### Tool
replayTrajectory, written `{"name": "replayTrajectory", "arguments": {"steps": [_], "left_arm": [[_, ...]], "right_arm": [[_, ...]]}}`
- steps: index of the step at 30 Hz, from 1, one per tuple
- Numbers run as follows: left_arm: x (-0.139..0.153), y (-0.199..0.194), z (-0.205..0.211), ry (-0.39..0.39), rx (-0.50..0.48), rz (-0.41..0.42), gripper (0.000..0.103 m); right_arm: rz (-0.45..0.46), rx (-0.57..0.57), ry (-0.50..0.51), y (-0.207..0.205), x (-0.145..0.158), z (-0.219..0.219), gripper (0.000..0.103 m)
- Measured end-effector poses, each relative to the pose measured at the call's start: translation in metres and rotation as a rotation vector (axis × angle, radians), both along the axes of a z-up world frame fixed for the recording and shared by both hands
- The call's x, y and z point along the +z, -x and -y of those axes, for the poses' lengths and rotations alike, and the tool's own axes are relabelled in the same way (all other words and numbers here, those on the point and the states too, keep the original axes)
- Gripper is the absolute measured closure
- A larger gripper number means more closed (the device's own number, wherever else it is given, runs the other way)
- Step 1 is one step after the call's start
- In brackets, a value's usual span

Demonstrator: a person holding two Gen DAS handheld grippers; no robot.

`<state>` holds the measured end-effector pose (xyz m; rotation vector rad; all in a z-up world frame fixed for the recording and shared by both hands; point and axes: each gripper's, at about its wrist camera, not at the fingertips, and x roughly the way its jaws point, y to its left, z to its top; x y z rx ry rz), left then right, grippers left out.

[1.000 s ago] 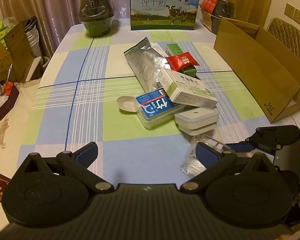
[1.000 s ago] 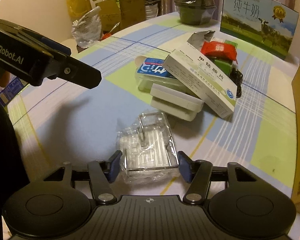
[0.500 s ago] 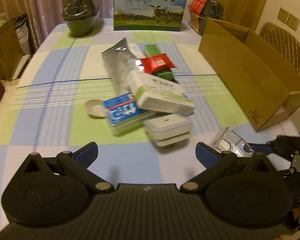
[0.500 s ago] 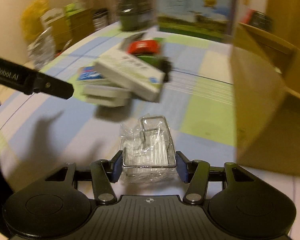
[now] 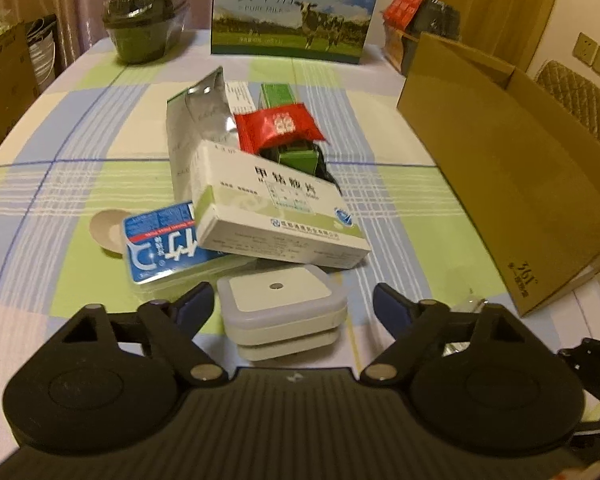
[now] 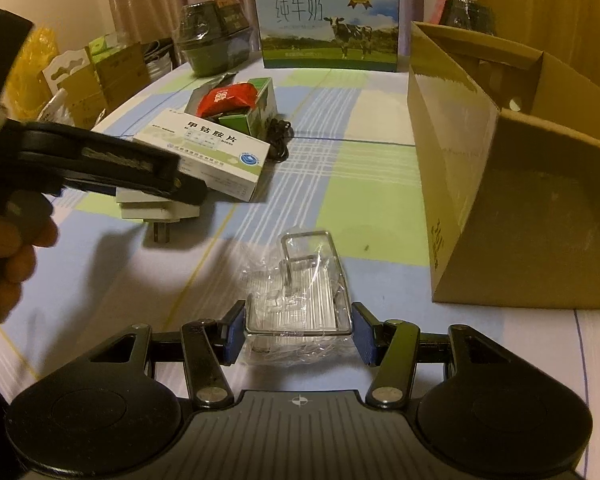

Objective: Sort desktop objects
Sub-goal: 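Grasp the white stacked container with the left tool while the right tool holds the soap dish, then carry the soap dish into the cardboard box with the right tool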

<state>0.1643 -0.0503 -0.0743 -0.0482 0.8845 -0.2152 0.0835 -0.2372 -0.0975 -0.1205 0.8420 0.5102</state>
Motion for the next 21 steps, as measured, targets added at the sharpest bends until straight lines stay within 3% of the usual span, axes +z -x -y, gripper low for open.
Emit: {"name": "replayTrajectory", "arguments": {"steps": [3,8,14,21], "left_arm": [[-0.006,-0.003,0.004,-0.039,0.013,0.002,0.037],[-0.005,0.008,0.005,-0.062,0.009,0.019,0.042],[0.0,0.041,0.006,-0.074,-0.056,-0.014,0.042],[-0.002,0.057,0.01,-0.105,-0.086,0.008,0.042]], "right_arm": [[-0.008,0.017,-0.009,-0.002,-0.001,0.001,0.052],[-0.01,0.014,-0.015,-0.002,0.0,0.003,0.052],[-0.019,-0.029,-0.013,0.0,0.002,0.009,0.052],[-0.002,-0.022,-0.001,0.005,0.0,0.009,0.051]]}}
